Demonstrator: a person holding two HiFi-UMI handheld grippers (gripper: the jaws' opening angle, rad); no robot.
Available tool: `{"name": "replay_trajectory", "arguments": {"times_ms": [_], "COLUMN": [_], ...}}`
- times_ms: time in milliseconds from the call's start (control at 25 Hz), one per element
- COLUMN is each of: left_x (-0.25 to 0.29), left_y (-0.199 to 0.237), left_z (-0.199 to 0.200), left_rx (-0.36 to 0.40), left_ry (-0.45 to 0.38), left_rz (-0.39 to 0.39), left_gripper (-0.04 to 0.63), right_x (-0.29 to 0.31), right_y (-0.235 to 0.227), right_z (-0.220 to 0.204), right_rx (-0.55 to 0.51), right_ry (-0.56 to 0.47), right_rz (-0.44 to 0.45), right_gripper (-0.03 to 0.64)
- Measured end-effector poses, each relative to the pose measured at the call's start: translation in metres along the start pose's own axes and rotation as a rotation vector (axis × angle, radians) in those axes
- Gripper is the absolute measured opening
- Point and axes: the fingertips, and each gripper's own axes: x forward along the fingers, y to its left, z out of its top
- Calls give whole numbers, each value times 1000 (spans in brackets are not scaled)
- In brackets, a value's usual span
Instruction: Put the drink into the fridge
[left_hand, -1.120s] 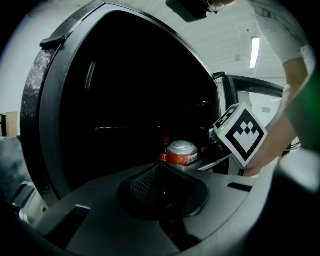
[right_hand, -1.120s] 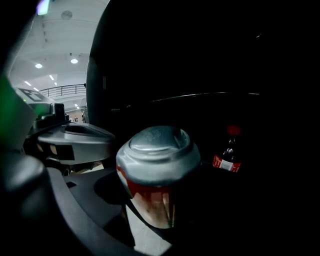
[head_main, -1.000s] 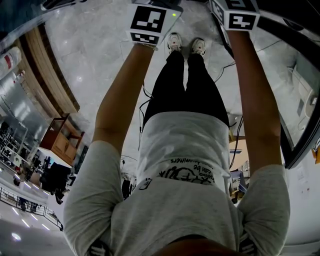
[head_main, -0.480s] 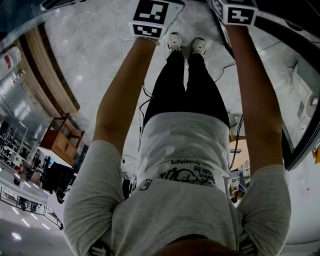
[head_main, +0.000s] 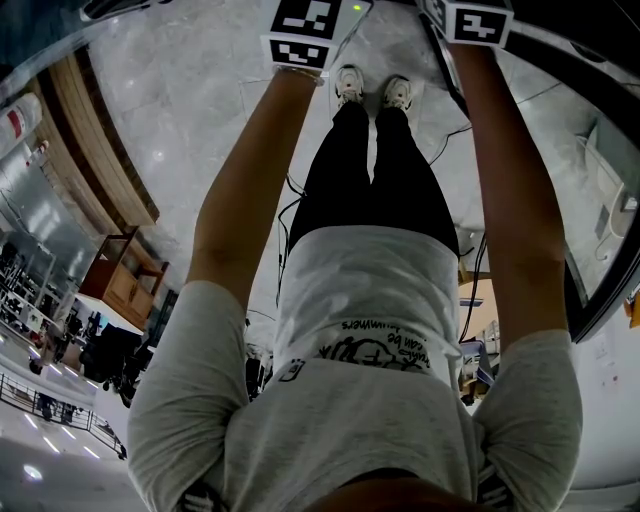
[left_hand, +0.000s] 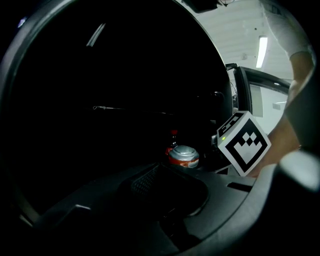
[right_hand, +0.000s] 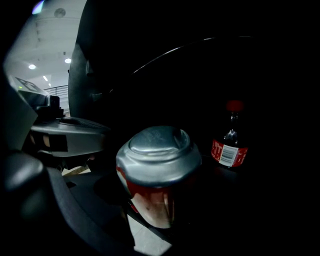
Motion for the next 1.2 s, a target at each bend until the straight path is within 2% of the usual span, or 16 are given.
{"name": "replay_trajectory", "arguments": {"times_ms": [280,920,1200], "left_x": [9,12,8], "left_y": [-2,-2,-3], "left_z": [1,-3,-10], "left_rx": [-10,-16,-19], "left_ry": [-4,10,14], "left_rz": [-1,-12,-19], "left_gripper": [21,21,21], "right_x": [4,11,7], "right_y": [-11,-10,-11], "right_z": [-11,-4,-7], "right_rx": [19,35,42], "right_ry": [13,-57,-32], "right_rz": [-13,7,14], "right_gripper": [341,345,350]}}
